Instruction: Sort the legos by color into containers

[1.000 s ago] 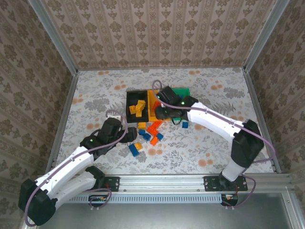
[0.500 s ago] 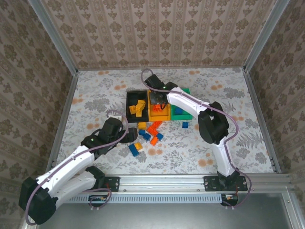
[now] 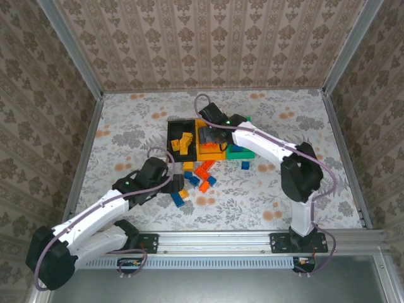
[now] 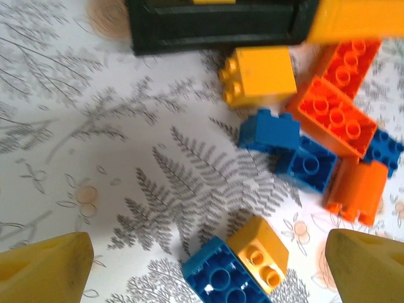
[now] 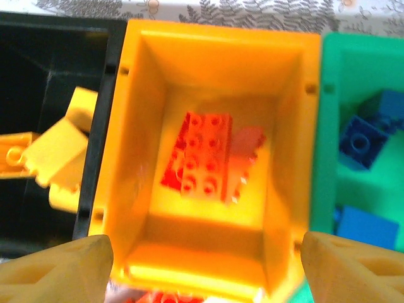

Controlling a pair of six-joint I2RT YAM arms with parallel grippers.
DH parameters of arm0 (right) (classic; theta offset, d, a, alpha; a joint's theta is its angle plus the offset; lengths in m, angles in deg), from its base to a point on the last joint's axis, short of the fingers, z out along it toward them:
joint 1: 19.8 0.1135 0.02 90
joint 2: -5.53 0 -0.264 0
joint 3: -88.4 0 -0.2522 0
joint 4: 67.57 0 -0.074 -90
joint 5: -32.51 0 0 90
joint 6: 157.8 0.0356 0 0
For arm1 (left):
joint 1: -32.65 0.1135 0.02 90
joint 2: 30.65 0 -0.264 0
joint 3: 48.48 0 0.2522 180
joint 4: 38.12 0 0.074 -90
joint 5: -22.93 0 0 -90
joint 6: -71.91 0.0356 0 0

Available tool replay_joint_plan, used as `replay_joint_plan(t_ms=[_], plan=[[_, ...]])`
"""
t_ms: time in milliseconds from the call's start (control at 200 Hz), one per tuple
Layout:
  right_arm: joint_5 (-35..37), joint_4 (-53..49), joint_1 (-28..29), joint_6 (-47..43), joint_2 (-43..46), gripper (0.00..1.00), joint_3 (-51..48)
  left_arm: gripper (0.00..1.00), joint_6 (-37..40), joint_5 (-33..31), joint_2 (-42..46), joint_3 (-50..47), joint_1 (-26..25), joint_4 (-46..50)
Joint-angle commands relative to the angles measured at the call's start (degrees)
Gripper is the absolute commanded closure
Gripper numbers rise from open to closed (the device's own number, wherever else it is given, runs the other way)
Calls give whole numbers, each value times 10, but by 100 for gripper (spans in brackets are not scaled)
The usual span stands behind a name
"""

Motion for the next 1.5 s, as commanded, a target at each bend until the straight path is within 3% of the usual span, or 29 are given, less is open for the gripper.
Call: replay_joint_plan(t_ms=[0,305,730,1065,1250,1495], plan=[[-15,34,7,23,69,21,-75,4,22,-6,-38,32,-35,-1],[-1,60,1,52,200,20,-241,19,90,-40,-228,155,-126,-7],[3,61,-53,66,312,20,-320,40,140,-74,-388,252,-190,2],[1,55,-78,58,346,19,-327,56,145,-94,-440,268,-207,9],[-4,55,-87,57,352,19,-324,56,142,-109,-458,267,-216,16],[-5,54,-93,58,354,19,-318,73,137,-122,-428,264,-228,20]])
